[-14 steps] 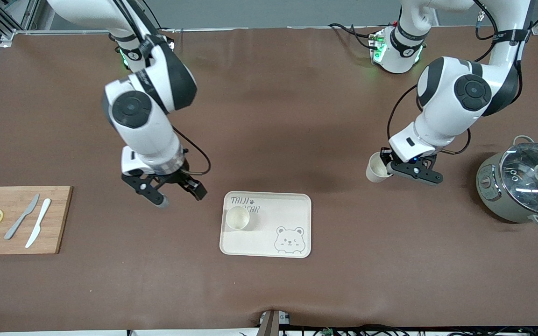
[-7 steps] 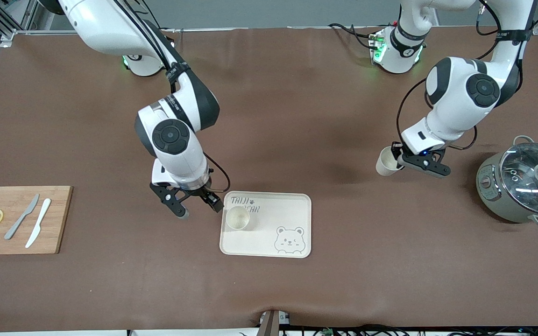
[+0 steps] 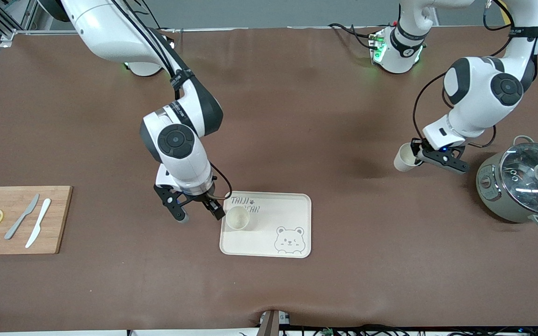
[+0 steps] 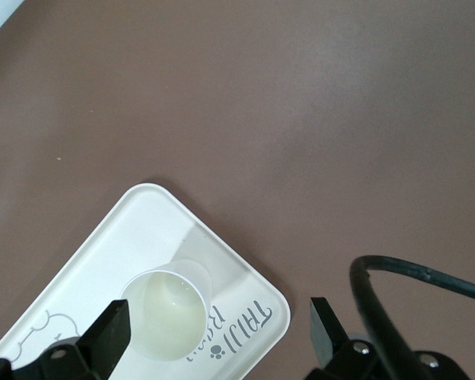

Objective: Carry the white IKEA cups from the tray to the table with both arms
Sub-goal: 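Carry the cup toward the pot while the right gripper reaches the tray, then lower the left cup onto the table while the right gripper grasps the cup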

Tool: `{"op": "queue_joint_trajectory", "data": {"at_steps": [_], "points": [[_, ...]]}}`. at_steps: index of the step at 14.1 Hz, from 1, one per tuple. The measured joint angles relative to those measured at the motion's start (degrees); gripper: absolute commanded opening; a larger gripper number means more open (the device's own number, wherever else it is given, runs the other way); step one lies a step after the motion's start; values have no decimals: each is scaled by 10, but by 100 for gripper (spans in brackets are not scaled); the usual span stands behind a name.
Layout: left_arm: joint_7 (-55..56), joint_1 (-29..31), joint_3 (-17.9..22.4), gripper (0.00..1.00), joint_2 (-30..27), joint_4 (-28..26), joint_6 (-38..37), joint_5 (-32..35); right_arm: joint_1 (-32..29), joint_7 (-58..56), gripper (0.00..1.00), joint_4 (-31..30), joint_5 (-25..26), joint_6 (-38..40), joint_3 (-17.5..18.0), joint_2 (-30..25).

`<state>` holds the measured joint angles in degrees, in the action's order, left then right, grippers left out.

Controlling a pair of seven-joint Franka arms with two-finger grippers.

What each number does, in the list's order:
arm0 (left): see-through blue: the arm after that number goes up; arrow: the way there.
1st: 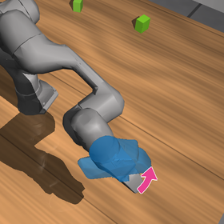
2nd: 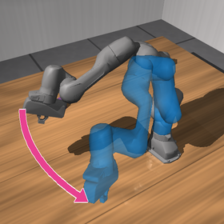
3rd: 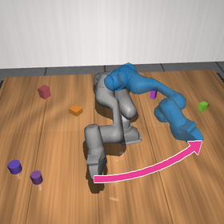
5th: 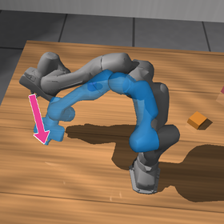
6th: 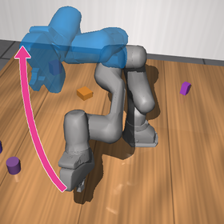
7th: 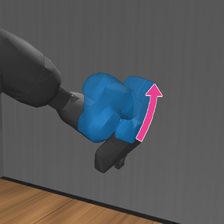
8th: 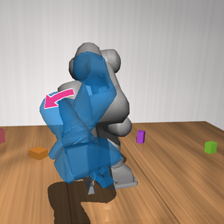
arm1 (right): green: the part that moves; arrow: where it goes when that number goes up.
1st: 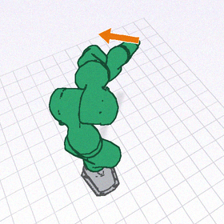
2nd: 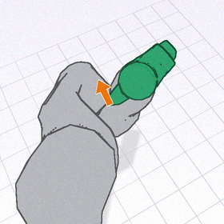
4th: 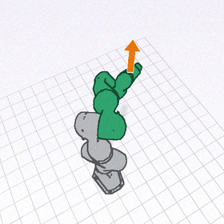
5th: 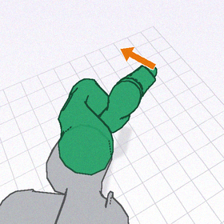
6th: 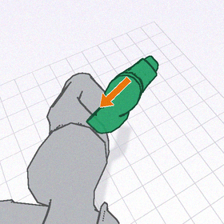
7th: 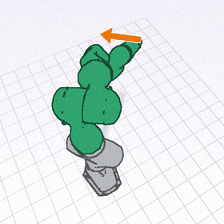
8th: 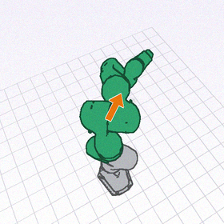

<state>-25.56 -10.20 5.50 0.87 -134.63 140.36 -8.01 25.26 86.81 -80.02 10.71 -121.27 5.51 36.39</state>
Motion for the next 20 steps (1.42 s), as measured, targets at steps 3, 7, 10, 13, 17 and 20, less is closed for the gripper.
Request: {"op": "queue_joint_trajectory", "data": {"at_steps": [3, 7, 10, 13, 17, 20], "points": [[-50, 22, 0, 0, 0, -16, 13, -27, 15, 46, 100, 0, 20, -4, 0, 26], [-84, 41, 0, 0, 2, -42, 45, -29, 28, 54, 100, 0, 20, -26, 0, 47], [-116, 63, 0, 0, 15, -49, 64, -29, 29, 50, 100, 3, 20, -28, 0, 48], [-143, 87, 0, 0, 33, -50, 78, -29, 29, 14, 100, 4, 21, -37, -1, 48], [-147, 90, 0, 0, 56, -50, 96, -29, 29, 0, 100, 5, 21, -59, -2, 50], [-147, 90, 0, 0, 72, -50, 108, -29, 28, -2, 100, 5, 21, -69, -5, 56]]}}
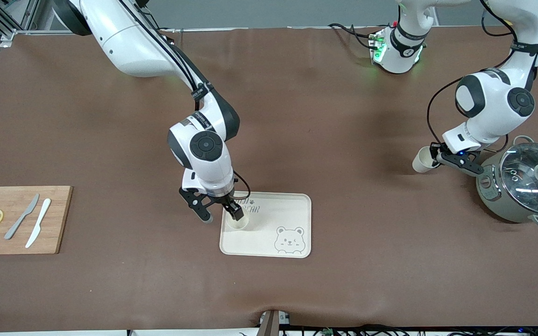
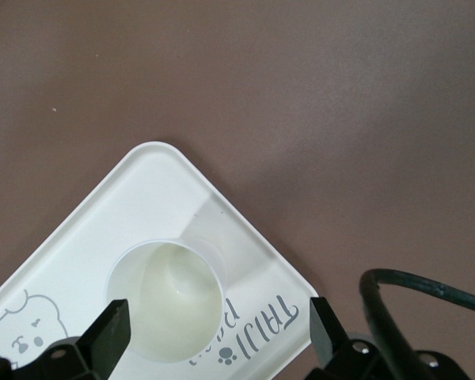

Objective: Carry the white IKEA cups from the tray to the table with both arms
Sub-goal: 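Lower the left cup onto the table while the right gripper grasps the cup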

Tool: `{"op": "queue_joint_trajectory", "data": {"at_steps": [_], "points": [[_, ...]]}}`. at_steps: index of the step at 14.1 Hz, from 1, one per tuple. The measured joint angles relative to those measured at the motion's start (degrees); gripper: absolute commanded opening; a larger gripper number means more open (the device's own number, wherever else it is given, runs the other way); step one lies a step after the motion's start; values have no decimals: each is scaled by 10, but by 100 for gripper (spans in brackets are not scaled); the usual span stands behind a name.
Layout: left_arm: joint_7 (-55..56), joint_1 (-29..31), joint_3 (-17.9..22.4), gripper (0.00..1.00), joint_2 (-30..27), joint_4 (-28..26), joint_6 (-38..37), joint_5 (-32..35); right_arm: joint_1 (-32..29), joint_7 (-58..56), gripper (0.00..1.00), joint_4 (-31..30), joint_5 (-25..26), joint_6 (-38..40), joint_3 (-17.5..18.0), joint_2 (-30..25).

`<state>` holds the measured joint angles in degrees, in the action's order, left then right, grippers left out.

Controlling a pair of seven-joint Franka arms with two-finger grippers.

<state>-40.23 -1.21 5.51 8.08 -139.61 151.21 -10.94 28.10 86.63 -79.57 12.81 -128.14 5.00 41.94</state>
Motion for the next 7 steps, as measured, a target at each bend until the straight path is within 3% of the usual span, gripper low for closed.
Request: {"op": "queue_joint_trajectory", "data": {"at_steps": [7], "points": [[0, 0, 0, 0, 22, 0, 16, -1, -3, -15, 100, 0, 10, -2, -4, 11]]}}
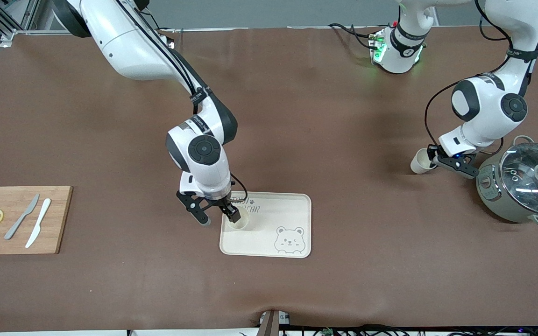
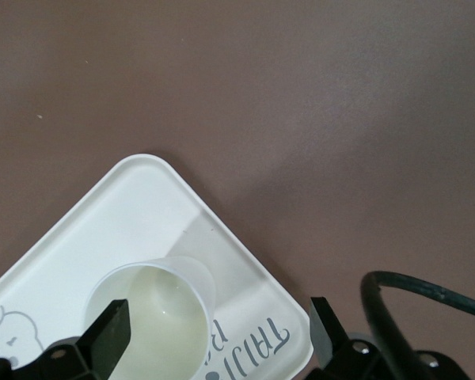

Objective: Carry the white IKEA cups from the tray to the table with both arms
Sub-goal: 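Lower the left cup onto the table while the right gripper grasps the cup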

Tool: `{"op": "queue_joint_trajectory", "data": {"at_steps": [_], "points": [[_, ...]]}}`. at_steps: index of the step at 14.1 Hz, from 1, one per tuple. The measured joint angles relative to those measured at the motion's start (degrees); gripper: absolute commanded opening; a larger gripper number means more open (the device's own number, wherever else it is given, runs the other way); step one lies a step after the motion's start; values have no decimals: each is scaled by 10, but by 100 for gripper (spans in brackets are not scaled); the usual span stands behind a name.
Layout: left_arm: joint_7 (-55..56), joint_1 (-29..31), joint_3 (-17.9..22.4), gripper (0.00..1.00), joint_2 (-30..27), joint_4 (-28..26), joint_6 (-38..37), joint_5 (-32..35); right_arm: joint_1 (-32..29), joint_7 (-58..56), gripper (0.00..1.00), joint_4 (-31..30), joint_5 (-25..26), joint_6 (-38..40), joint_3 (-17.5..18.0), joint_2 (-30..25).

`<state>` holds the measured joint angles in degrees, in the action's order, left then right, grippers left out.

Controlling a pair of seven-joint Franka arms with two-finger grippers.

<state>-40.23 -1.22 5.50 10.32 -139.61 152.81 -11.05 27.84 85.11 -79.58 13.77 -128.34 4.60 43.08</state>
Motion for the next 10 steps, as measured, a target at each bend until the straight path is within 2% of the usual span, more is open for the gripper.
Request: {"op": "queue_joint_trajectory", "data": {"at_steps": [10], "points": [[0, -2, -20, 0, 11, 0, 0, -28, -1, -1, 100, 0, 1, -22, -1, 32]]}}
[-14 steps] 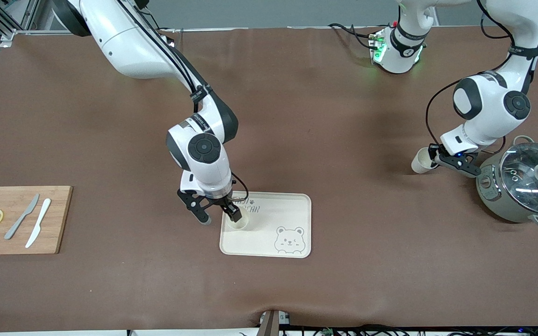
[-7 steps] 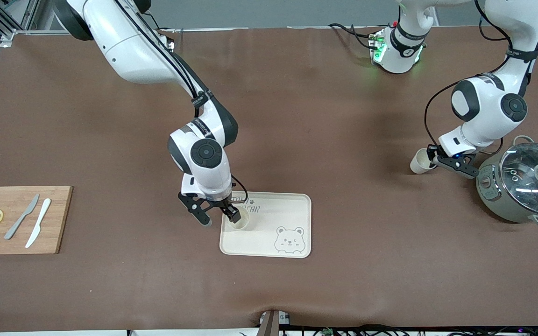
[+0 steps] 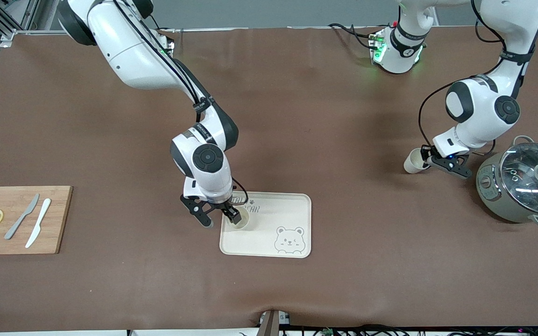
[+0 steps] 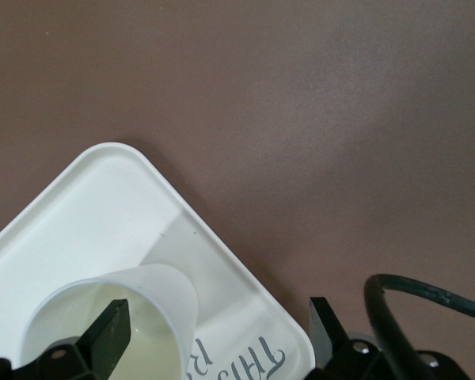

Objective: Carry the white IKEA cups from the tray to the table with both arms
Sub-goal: 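Lower the left cup onto the table while the right gripper grasps the cup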

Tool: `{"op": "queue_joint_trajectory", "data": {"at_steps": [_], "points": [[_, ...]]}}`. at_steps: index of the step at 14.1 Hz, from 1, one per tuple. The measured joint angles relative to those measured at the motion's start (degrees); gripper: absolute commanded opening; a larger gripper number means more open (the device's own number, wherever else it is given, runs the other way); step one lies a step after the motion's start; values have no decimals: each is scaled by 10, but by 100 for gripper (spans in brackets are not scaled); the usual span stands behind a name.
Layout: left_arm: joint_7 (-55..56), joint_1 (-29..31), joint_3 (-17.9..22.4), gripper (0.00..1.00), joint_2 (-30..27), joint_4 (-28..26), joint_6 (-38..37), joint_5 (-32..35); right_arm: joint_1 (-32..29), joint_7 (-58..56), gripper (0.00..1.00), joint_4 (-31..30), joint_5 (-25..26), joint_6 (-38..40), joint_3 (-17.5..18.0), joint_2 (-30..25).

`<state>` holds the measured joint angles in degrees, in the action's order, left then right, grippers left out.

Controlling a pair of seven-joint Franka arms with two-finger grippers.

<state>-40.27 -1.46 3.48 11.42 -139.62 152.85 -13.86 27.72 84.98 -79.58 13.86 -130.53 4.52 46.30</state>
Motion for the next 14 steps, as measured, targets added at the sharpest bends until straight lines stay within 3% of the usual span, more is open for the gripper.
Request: {"op": "queue_joint_trajectory", "data": {"at_steps": [6, 7, 8, 9, 13, 14], "points": [[0, 0, 0, 3, 4, 0, 5, 0, 0, 0, 100, 0, 0, -6, 1, 7], [0, 0, -1, 34, 5, 0, 9, 0, 1, 0, 100, 1, 0, -6, 1, 7], [-1, 0, -3, 52, 5, 0, 11, 0, 1, 0, 100, 2, 0, -6, 1, 7], [-1, 0, -5, 56, 6, 0, 16, 0, 1, 0, 97, 3, 0, -6, 1, 7], [-1, 0, -10, 71, 13, 0, 27, 0, 2, 0, 66, 4, 0, -7, 1, 7], [-1, 0, -10, 78, 13, 0, 29, 0, 3, 0, 61, 4, 0, -7, 1, 7]]}}
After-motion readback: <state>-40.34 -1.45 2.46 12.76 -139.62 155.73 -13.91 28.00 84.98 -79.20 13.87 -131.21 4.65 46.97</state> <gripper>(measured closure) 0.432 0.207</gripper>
